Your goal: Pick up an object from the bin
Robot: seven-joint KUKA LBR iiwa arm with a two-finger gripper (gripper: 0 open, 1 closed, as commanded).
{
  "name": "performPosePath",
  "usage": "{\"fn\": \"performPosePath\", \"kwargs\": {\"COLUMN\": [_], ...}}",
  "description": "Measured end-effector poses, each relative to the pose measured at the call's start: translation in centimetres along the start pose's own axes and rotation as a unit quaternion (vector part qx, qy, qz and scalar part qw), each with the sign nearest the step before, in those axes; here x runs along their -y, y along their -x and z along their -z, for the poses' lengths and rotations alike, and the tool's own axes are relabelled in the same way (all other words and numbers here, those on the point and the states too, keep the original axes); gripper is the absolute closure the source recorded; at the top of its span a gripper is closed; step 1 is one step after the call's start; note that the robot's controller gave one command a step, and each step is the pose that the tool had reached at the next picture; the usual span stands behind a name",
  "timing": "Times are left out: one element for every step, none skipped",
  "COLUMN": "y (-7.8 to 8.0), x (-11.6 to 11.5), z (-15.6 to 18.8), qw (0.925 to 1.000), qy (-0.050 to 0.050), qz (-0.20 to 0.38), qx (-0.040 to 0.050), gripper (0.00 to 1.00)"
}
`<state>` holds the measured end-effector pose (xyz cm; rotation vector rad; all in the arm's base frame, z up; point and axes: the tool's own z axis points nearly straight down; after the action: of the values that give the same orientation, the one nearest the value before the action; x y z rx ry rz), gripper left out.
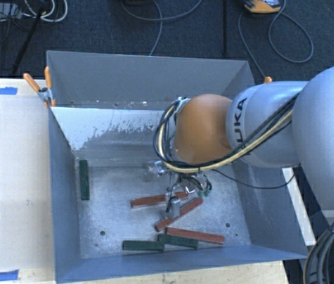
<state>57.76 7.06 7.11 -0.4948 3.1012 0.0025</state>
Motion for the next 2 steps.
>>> {"fn": "performPosePath", "kwargs": {"y": [-0.04, -0.08], "x": [0.02, 0.03], "z": [-0.07, -0.13], "qw": [1.0, 1.0], "qy": [0.0, 0.0], "qz": [-0.001, -0.002], "qx": [0.0002, -0.0001], "gripper": [1.0, 0.0]}}
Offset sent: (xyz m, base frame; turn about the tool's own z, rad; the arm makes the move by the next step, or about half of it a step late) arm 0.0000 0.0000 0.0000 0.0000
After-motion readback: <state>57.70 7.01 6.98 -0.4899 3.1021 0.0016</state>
